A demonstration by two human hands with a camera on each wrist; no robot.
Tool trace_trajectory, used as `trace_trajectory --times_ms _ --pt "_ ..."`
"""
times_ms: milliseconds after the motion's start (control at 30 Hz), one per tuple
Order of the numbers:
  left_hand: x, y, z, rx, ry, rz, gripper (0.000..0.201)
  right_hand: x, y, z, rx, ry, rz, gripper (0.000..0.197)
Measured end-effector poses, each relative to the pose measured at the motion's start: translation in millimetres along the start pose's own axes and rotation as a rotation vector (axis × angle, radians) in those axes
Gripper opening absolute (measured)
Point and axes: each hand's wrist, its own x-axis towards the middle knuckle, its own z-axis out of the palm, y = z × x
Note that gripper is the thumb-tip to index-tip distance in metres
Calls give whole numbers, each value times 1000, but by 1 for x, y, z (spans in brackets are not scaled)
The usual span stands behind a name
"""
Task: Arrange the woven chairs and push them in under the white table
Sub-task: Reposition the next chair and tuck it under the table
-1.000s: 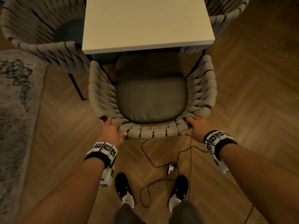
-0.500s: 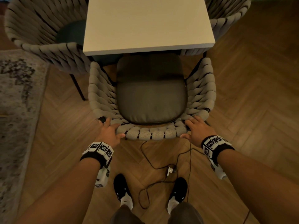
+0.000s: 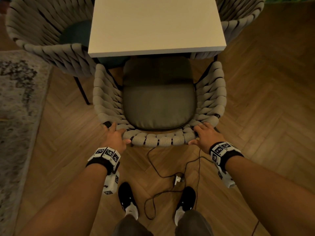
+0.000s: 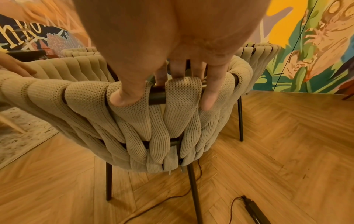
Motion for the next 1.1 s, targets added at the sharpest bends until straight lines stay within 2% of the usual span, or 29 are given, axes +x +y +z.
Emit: trace_trajectory --times_ms 400,600,767,867,1000,1100 --pt "1 -3 -5 50 -19 8 58 0 3 5 -9 27 -15 63" --pt "-1 2 -10 47 -35 -10 62 3 6 3 36 -4 8 57" --pt "-9 3 -19 74 -111 6 66 4 5 6 33 -18 12 64" --pt "-10 3 -19 98 -100 26 66 6 6 6 10 -21 13 66" --pt "-10 4 -18 70 -95 10 70 8 8 5 -23 -16 9 63" --pt "-13 -2 -20 -3 -90 51 69 9 8 4 -28 -20 1 59"
